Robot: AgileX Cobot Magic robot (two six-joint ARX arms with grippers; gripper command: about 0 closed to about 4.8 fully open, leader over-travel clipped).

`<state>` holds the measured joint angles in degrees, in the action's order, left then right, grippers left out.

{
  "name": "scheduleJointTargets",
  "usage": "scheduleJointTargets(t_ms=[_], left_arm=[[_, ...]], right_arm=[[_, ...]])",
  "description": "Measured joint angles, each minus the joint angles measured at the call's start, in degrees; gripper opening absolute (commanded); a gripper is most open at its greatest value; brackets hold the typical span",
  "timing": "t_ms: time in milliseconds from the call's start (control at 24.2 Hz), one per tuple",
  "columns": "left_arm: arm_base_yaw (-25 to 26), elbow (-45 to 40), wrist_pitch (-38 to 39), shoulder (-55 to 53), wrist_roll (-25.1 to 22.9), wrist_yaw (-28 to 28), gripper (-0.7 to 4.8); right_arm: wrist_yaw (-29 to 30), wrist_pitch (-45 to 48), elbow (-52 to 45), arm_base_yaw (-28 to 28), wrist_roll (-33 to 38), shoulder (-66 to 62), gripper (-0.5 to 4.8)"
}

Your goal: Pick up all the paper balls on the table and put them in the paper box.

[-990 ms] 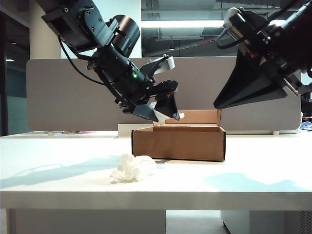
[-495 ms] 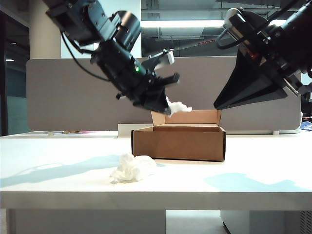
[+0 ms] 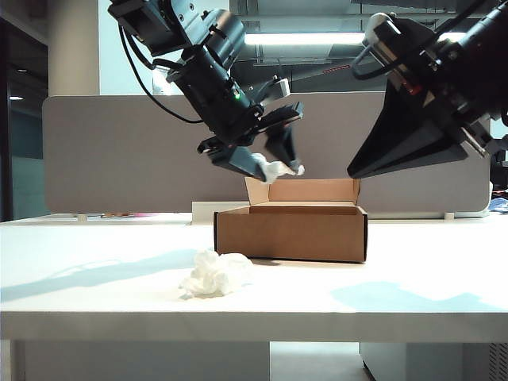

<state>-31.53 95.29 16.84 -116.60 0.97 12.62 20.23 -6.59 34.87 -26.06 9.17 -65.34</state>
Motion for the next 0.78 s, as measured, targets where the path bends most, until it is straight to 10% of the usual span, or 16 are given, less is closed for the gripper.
scheduleJointTargets(t_ms=[702, 784], left_arm=[[-0.2, 0.0, 13.7, -0.1, -4.3, -0.7, 3.97], [-0.3, 0.0, 13.8, -0.1, -4.1, 1.4, 2.81]], right_arm=[[-1.9, 3.0, 0.0, 0.0, 0.0, 0.0, -0.05], [-4.7, 6.4, 0.0, 0.0, 0.0, 0.0, -0.05]])
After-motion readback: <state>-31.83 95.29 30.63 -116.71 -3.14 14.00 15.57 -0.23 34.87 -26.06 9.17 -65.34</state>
